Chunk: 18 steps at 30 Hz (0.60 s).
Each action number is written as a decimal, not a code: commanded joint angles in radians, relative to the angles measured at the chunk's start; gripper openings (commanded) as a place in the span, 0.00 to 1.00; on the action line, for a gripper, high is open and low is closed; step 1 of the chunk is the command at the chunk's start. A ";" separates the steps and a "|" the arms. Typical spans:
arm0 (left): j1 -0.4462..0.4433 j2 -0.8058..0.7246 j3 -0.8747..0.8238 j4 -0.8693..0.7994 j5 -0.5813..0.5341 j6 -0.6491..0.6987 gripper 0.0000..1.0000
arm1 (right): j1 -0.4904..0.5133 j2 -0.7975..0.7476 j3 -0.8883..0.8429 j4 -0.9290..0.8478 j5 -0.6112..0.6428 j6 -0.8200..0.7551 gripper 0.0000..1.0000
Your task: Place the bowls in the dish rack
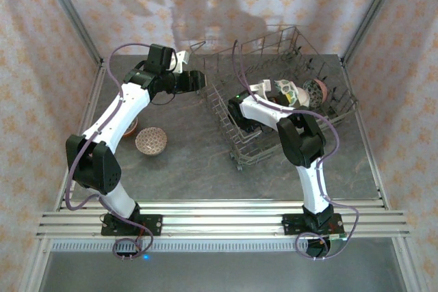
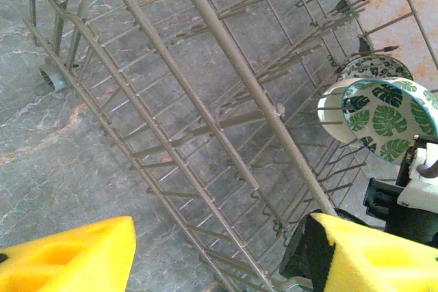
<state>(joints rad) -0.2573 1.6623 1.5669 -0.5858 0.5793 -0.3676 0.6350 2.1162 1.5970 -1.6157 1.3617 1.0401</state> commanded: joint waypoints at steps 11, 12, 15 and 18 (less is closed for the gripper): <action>-0.036 0.002 0.040 -0.022 -0.009 0.010 0.67 | -0.030 -0.095 -0.021 -0.159 0.290 -0.081 0.00; -0.037 0.005 0.043 -0.026 -0.009 0.012 0.67 | -0.033 -0.092 -0.023 -0.159 0.290 -0.084 0.00; -0.040 0.011 0.052 -0.029 -0.012 0.012 0.67 | -0.043 -0.091 -0.029 -0.159 0.292 -0.083 0.00; -0.042 0.017 0.059 -0.036 -0.016 0.014 0.67 | -0.055 -0.096 -0.050 -0.158 0.292 -0.073 0.00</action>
<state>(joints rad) -0.2928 1.6688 1.5898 -0.5877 0.5739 -0.3676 0.6224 2.0605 1.5753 -1.6112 1.3617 0.9714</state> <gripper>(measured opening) 0.674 0.042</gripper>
